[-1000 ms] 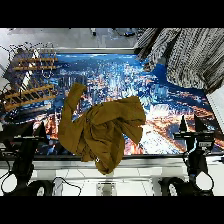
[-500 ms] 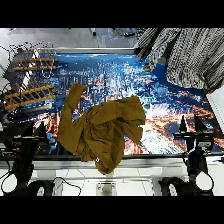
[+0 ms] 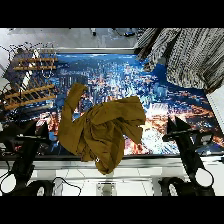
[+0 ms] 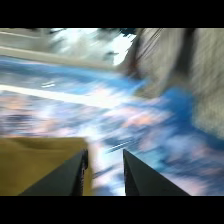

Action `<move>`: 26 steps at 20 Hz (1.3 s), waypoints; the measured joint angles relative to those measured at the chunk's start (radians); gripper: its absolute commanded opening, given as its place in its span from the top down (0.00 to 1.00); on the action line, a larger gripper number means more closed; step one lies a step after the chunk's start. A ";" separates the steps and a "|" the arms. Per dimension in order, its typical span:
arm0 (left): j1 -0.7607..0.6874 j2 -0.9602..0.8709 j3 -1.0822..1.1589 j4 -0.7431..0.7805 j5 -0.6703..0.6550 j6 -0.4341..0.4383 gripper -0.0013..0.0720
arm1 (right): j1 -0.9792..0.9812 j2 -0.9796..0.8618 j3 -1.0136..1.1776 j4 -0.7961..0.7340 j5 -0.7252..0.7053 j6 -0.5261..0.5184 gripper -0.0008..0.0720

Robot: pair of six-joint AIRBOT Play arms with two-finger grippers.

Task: Fold the clothes and pants, and hang the long-sleeved shirts on hangers.

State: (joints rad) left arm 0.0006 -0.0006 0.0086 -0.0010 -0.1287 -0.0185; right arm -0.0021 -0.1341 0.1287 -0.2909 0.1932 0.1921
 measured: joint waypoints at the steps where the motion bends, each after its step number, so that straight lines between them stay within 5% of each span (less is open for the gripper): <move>1: 0.000 0.000 0.007 0.000 -0.033 0.000 0.09 | 0.000 -0.064 0.041 -0.005 0.048 0.064 0.59; 8: 0.000 -0.032 0.093 0.096 -0.143 -0.205 0.02 | 0.000 -0.701 0.505 -0.167 0.495 0.417 0.49; 12: -0.001 -0.158 0.247 0.460 -0.238 -0.511 0.02 | 0.000 -0.941 0.686 -0.222 0.704 0.478 0.49; 15: -0.001 -0.323 0.403 0.800 -0.389 -0.822 0.02 | 0.000 -1.001 0.733 -0.238 0.770 0.493 0.49; 18: -0.001 -0.501 0.575 1.021 -0.549 -1.024 0.03 | 0.002 -1.024 0.752 -0.257 0.818 0.497 0.49; 26: -0.001 -0.710 0.775 1.025 -0.709 -1.168 0.03 | 0.210 -1.037 0.760 -0.414 0.999 0.481 0.49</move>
State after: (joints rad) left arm -0.0002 -0.7109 0.7834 1.0237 -0.8375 -1.1870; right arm 0.2077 -1.1709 0.8890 -0.7044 1.1919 0.6727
